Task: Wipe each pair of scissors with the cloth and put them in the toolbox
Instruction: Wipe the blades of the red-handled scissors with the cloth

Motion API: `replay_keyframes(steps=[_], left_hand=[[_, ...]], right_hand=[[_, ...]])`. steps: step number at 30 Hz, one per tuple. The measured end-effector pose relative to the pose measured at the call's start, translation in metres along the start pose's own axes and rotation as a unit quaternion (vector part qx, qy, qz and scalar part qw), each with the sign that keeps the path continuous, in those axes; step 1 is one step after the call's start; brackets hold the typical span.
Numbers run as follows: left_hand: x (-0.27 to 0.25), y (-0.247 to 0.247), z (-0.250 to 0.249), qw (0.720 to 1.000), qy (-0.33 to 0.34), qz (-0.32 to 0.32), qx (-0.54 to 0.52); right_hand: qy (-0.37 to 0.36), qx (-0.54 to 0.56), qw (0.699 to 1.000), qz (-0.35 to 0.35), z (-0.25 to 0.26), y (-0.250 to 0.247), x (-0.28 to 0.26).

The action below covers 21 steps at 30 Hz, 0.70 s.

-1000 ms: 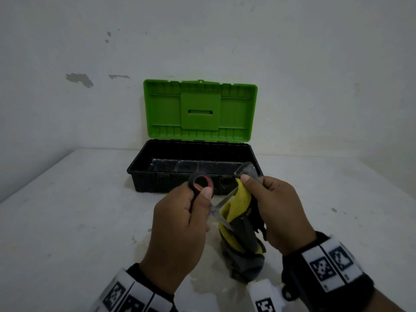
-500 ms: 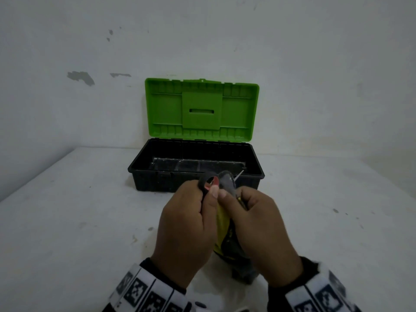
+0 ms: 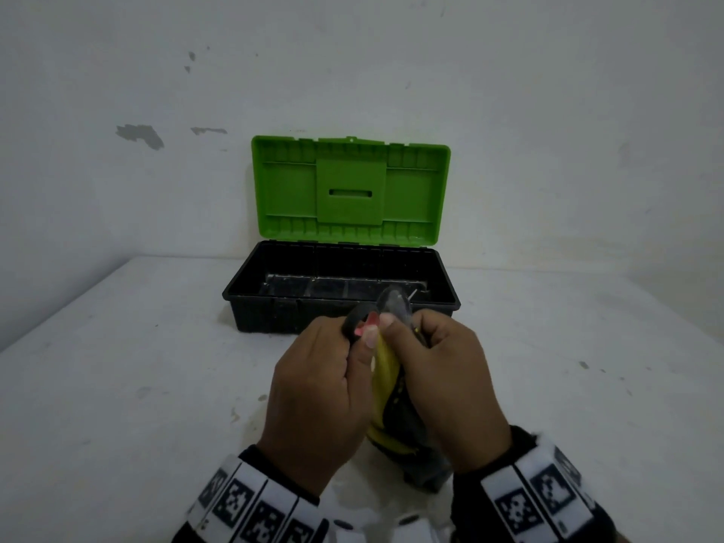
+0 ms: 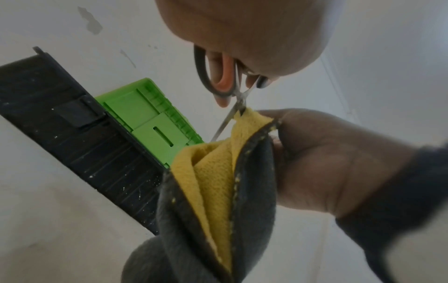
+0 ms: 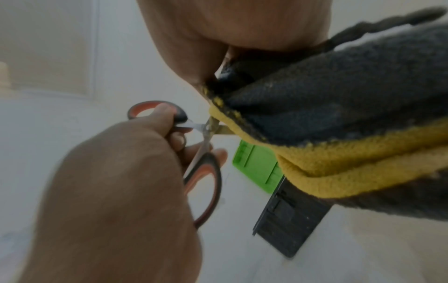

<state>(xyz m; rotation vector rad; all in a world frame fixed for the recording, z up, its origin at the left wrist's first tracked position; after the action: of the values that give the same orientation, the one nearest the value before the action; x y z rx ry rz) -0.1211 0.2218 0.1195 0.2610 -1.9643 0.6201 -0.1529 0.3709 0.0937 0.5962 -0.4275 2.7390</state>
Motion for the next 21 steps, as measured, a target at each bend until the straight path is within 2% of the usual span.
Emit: replay_keyframes(steps=[3,6,10,18,21], left_hand=[[0.0,0.0,0.001,1.0,-0.005,-0.001,0.0],[-0.002,-0.003,0.004,1.0,-0.004,0.002,-0.009],[-0.004,-0.003,0.0,1.0,0.007,0.005,-0.001],[-0.004,-0.006,-0.001,1.0,0.007,0.011,-0.016],[-0.004,-0.006,0.005,0.998,-0.043,0.017,-0.036]], right_hand=[[-0.002,-0.005,1.0,-0.023,-0.003,-0.006,0.007],[-0.002,-0.011,1.0,0.005,-0.001,-0.002,0.004],[0.017,0.013,1.0,-0.009,-0.01,-0.014,0.017],[0.01,0.005,1.0,0.027,-0.006,-0.012,0.016],[0.012,0.022,1.0,0.006,-0.01,-0.024,0.03]])
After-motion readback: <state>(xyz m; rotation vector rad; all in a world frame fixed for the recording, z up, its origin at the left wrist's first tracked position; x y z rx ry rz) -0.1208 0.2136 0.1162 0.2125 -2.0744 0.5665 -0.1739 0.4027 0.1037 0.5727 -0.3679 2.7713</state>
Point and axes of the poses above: each hand's wrist, its own x-axis towards the middle knuckle, its own y-axis out of the palm, z = x × y, the point moved 8 cm from there along x, towards the middle knuckle, and after that the axes turned 2 degrees about z, right-handed, at the moved point
